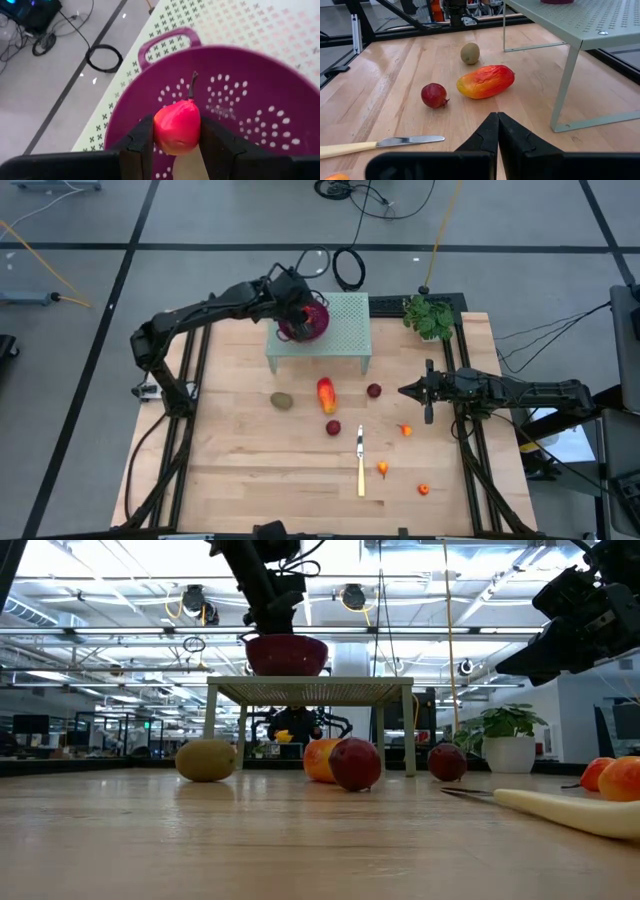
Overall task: Pick & Place Fruit
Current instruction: Put the pear into violet strainer bowl on the shelf
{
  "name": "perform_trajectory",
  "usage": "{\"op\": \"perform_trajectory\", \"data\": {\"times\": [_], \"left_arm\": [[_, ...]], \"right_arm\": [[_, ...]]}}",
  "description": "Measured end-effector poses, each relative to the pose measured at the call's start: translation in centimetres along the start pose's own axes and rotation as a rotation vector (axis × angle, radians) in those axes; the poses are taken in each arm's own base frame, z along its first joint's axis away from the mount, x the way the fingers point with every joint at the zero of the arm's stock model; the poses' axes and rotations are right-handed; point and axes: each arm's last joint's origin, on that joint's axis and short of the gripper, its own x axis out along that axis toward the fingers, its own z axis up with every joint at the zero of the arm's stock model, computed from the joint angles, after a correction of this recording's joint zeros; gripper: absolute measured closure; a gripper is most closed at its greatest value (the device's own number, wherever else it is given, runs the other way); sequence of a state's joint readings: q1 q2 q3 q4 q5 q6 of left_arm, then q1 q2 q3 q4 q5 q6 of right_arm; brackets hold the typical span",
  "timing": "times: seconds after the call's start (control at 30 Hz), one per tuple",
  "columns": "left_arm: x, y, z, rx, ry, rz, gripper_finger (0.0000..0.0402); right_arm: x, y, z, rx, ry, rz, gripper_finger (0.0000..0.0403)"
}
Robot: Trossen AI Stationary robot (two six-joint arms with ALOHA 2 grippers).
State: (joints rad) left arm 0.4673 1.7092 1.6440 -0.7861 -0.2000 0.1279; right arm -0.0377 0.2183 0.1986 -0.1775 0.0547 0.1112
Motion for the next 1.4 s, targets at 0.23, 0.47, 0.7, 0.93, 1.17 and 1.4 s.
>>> {"op": "perform_trajectory", "data": {"times": [0.23,0.47,0.7,0.93,1.17,1.4], "left_arm": [[0.5,0.8,-0.4,-0.050,0.039,0.001,0.0277],[0.5,1.1,-0.5,-0.082,0.033,-0.038,0.0277],[0.5,1.1,-0.5,-0.082,0.032,-0.057,0.0277],[0.5,1.2,-0.5,-0.104,0.033,-0.055,0.0277],[0.5,1.1,-0.5,-0.105,0.034,-0.056,0.0277],[1.6,0.2,-0.7,-0.083,0.072,-0.083,0.0277]], "right_arm": [[0.0,0.0,0.0,0.000,0.000,0.000,0.0399],[0.0,0.0,0.0,0.000,0.001,0.000,0.0399],[0.0,0.0,0.0,0.000,0.000,0.000,0.0399],[0.0,0.0,0.0,0.000,0.000,0.000,0.0399],[0.0,0.0,0.0,0.000,0.000,0.000,0.0399],[0.0,0.0,0.0,0.000,0.000,0.000,0.0399]]}}
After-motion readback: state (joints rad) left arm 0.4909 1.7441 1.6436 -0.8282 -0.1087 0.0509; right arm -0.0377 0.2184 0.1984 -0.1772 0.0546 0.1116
